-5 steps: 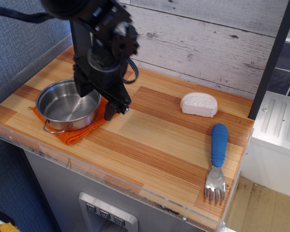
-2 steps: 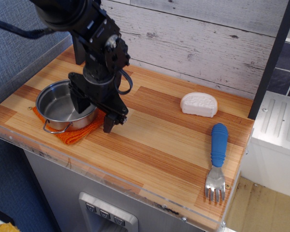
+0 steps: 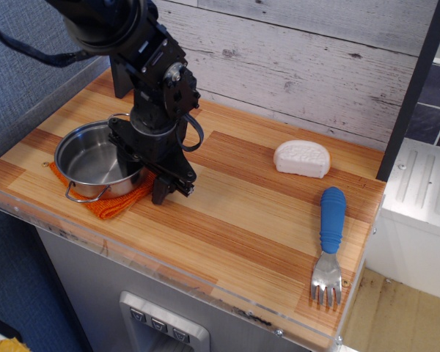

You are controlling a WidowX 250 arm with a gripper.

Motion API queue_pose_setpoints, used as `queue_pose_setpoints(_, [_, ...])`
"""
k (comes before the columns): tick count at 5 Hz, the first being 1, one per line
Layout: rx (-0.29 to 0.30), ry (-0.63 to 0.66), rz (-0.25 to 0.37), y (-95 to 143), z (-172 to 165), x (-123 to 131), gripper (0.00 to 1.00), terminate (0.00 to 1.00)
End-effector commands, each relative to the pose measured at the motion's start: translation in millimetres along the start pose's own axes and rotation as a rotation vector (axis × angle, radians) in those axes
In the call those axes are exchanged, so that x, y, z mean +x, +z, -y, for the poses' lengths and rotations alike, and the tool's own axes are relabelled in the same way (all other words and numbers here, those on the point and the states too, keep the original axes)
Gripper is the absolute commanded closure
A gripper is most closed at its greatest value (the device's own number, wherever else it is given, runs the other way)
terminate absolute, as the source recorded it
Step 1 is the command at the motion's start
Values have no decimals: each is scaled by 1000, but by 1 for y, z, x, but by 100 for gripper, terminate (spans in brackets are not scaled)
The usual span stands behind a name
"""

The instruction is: Move the silver pan between the orange rag and the blue fork.

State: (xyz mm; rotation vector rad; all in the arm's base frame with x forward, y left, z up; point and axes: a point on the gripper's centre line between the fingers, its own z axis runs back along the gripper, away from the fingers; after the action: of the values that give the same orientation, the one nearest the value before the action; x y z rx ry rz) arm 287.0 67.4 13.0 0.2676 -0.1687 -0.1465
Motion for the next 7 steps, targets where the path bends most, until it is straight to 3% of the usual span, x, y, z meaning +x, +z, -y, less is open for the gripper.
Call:
queue_pose_setpoints(1, [3,-63,84,16,9,20,100,0])
queue_pose_setpoints(2, [1,-82,90,21,9,26,100,0])
queue_pose_setpoints(5, [72,-91,175,55,-2,46,100,0])
queue_pose_setpoints(7, [60,-174,227,72,27,35,100,0])
